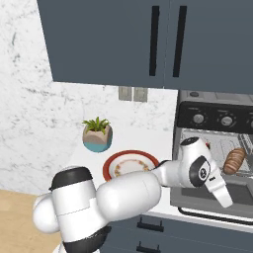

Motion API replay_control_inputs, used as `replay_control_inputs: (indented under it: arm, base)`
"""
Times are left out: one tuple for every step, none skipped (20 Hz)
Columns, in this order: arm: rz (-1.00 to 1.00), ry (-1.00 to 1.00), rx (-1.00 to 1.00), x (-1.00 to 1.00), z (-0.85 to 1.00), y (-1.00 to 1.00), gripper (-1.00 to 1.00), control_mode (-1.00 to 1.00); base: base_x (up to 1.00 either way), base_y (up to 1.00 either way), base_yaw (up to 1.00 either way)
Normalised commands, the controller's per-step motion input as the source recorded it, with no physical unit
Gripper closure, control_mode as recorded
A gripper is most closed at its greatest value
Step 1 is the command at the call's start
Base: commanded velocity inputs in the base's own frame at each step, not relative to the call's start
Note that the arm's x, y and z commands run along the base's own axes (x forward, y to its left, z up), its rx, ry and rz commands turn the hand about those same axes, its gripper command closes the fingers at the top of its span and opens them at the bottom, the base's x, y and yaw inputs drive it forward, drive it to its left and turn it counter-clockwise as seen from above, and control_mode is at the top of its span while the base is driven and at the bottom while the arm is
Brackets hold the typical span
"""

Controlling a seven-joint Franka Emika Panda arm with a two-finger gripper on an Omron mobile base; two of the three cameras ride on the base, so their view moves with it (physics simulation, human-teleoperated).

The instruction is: Pick up the kebab skewer and baguette bread, and place them inside the toaster oven. Close the toaster oven door and start by setting the timer.

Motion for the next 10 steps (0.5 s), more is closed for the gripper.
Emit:
replay_control_inputs:
  arm:
    - [0.00, 0.07, 0.09, 0.20, 0.00, 0.00, -1.00, -1.00]
    - [-0.01, 0.07, 0.11, 0.12, 0.00, 0.00, -1.00, -1.00]
    - [-0.01, 0.05, 0.11, 0.10, 0.00, 0.00, -1.00, -1.00]
    - [-0.01, 0.05, 0.11, 0.07, 0.00, 0.00, -1.00, -1.00]
    - [-0.02, 0.02, 0.13, 0.11, 0.00, 0.00, -1.00, -1.00]
    - [-0.03, 0.00, 0.13, 0.04, 0.00, 0.00, -1.00, -1.00]
    - [-0.03, 0.00, 0.13, 0.09, 0.00, 0.00, -1.00, -1.00]
    - [-0.03, 0.00, 0.13, 0.02, 0.00, 0.00, -1.00, -1.00]
    - [-0.03, 0.00, 0.15, 0.00, 0.00, 0.00, -1.00, -1.00]
    - [-0.03, 0.00, 0.15, 0.00, 0.02, 0.00, -1.00, -1.00]
  base:
    - [0.00, 0.00, 0.00]
    - [0.00, 0.00, 0.00]
    - [0.00, 0.00, 0.00]
    - [0.00, 0.00, 0.00]
    - [0.00, 0.00, 0.00]
    - [0.00, 0.00, 0.00]
    - [0.00, 0.00, 0.00]
    - [0.00, 0.00, 0.00]
    - [0.00, 0.00, 0.00]
    - [0.00, 0.00, 0.00]
